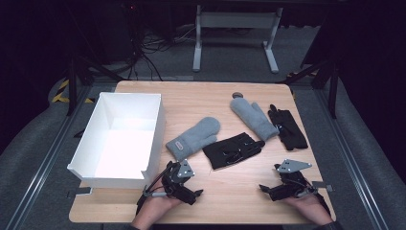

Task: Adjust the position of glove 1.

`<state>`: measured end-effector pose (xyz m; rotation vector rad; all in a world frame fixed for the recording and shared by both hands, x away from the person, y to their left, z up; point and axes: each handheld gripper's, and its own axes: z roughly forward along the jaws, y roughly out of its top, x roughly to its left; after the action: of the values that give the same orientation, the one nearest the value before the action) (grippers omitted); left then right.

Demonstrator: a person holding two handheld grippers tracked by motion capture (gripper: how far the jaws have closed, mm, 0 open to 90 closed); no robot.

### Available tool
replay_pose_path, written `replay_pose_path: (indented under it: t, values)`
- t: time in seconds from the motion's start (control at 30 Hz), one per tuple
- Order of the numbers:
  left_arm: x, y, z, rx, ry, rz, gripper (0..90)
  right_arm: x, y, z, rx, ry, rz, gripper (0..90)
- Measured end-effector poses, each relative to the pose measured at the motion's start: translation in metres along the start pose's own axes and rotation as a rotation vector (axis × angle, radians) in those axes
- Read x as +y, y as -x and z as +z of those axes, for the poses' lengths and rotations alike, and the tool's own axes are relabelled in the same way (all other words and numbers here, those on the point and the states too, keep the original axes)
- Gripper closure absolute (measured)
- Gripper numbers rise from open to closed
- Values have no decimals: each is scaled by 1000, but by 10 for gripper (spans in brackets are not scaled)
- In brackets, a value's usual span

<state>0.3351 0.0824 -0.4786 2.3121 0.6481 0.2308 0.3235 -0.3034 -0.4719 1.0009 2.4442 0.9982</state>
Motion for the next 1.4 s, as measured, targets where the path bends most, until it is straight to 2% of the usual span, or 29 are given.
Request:
replay_pose_path:
  t: [0.17,0.27,0.4,0.47,0.7,1.0,1.2,1.4]
  values:
    - [1,1,0,3,-1,-5,0,0,0,0,0,0,0,0]
    - [5,2,1,7,-28,-12,2,0,0,0,0,0,-1,0]
    - [10,2,-1,-7,-49,-10,65,0,0,0,1,0,-1,1]
    - [13,1,-1,-25,-40,-26,75,0,0,0,2,0,-1,1]
    - [26,-2,-3,-25,-14,-34,133,0,0,0,2,0,-1,1]
    - [47,-9,0,-23,3,-15,167,0,0,0,2,0,-2,1]
    - [61,-15,5,5,9,2,202,0,0,0,3,-1,-2,1]
    - [76,-31,5,51,29,-9,212,0,0,0,3,-1,-2,0]
